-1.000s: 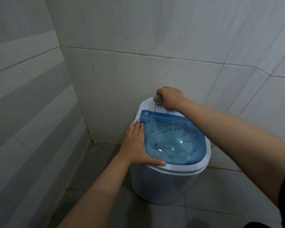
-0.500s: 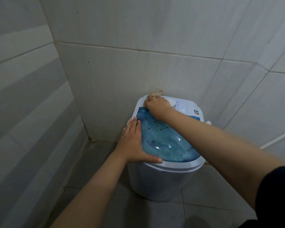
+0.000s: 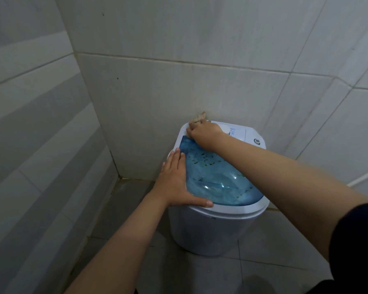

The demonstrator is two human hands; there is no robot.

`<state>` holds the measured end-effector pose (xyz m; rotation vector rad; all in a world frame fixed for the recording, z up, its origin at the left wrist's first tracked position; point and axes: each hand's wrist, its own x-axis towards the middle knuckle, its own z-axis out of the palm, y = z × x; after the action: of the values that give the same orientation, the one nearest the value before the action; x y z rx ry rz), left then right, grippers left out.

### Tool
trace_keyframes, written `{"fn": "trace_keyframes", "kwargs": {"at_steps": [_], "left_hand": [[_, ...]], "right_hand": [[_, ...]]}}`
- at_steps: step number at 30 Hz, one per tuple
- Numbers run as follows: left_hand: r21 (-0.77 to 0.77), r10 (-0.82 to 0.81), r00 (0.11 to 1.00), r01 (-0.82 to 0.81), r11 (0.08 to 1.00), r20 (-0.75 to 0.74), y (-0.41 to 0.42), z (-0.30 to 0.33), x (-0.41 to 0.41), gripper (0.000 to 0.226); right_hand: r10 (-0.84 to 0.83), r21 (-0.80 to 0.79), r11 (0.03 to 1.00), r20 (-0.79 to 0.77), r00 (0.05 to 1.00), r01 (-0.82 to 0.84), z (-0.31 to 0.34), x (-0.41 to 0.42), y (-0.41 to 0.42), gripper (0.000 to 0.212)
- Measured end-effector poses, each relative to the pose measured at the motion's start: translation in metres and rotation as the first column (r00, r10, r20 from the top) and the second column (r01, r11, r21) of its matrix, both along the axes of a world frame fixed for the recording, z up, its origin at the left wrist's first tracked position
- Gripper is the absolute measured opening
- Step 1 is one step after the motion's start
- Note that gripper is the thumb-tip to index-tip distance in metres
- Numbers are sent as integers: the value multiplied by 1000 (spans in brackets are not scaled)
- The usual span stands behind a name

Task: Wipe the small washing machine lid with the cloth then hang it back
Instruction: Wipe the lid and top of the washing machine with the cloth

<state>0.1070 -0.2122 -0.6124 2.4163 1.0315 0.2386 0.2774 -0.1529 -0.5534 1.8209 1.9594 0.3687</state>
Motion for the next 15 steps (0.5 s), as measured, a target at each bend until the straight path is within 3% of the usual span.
{"fn": "trace_keyframes", "kwargs": {"at_steps": [9, 12, 13, 15], "left_hand": [[-2, 4, 1000, -4, 1000, 2, -2, 4, -1, 154], [0, 11, 1000, -11, 1000, -1, -1, 5, -2, 155], [-2, 12, 1000, -12, 1000, -6, -1, 5, -2, 154], [-3, 7, 1000, -7, 1000, -9, -3, 6, -3, 154]], "right_hand": [[23, -83, 996, -113, 993, -33, 15, 6, -14, 43], [15, -207, 978, -123, 992, -40, 28, 8, -18, 27], [-26, -219, 976, -189, 982, -16, 34, 10, -19, 19], [-119, -205, 978, -371, 921, 43, 48, 15, -24, 27]]}}
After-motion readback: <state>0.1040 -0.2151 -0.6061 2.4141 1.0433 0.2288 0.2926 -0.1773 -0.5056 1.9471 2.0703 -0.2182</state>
